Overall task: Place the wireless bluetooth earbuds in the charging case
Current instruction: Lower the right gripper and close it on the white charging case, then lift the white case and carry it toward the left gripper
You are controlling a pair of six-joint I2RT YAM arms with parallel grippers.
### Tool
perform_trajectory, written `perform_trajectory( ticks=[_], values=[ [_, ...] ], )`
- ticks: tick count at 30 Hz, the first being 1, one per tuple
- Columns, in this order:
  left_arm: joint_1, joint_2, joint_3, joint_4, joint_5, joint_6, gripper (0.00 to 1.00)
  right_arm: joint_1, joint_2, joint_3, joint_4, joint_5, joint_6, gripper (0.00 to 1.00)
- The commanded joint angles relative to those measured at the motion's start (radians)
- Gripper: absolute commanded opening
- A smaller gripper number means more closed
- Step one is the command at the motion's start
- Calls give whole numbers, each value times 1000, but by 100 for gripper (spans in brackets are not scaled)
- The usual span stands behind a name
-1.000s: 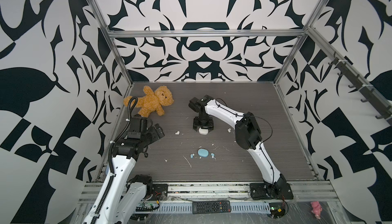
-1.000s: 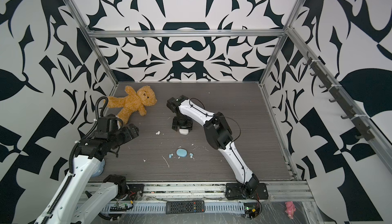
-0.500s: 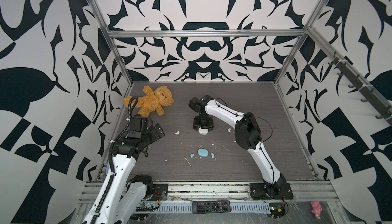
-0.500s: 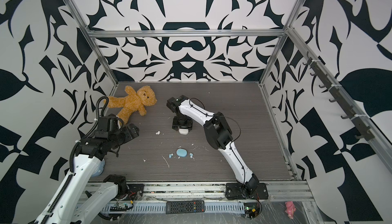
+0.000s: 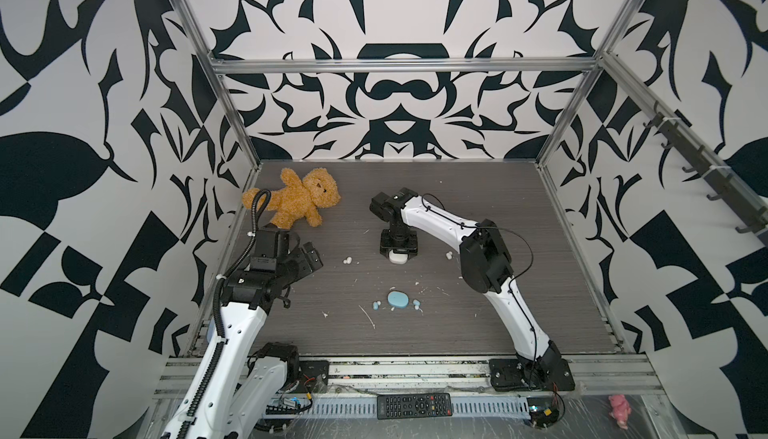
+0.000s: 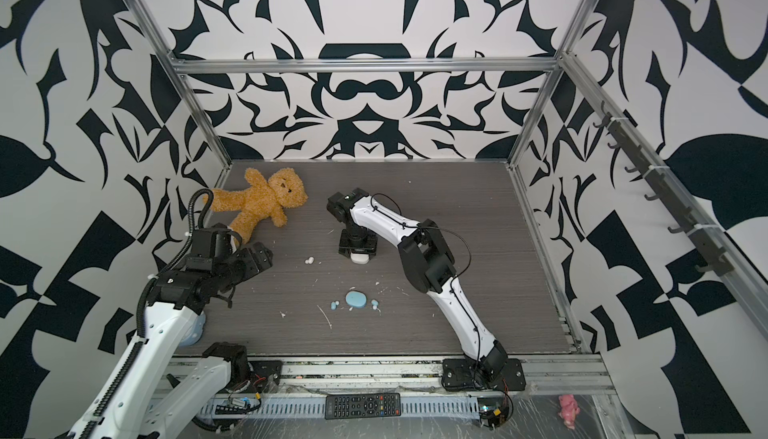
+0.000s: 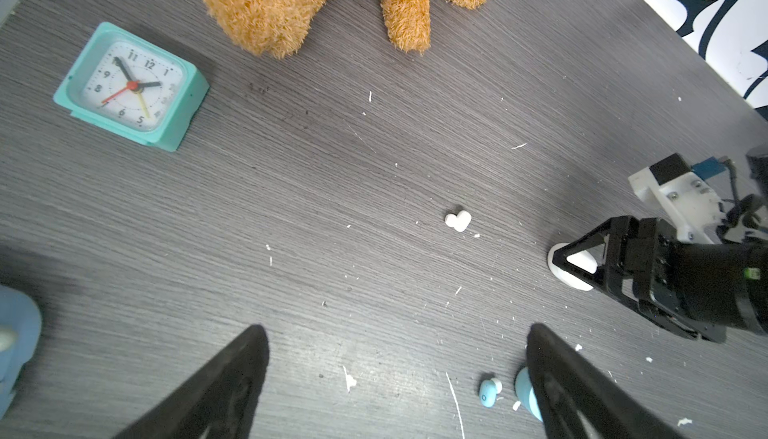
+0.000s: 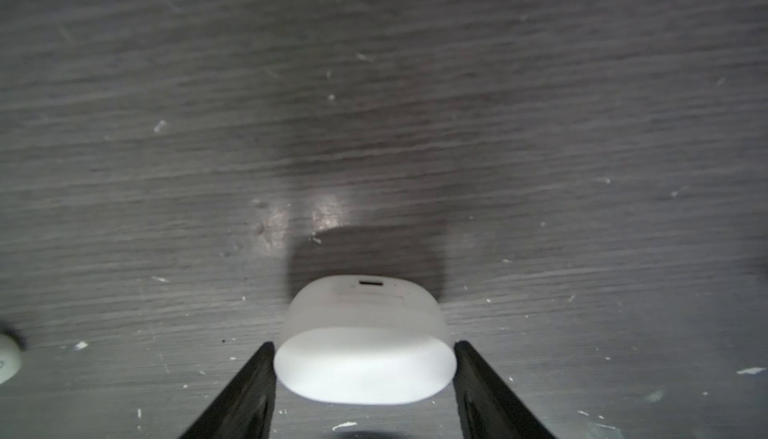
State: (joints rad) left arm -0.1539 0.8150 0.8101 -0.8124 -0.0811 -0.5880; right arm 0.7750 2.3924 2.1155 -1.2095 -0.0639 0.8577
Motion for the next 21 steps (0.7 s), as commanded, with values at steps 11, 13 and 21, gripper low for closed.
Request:
perform_trajectory(
  ticks=[11, 13, 21],
  values=[
    [-4, 6, 21, -38, 9, -16, 99, 4, 0, -9, -7, 27, 8, 64],
    [-4, 7, 21, -38, 8, -16, 99, 3, 1, -13, -5, 28, 8, 65],
    [-6, 8, 21, -38, 8, -18, 99, 0, -9, -38, 14, 23, 7, 67]
  ],
)
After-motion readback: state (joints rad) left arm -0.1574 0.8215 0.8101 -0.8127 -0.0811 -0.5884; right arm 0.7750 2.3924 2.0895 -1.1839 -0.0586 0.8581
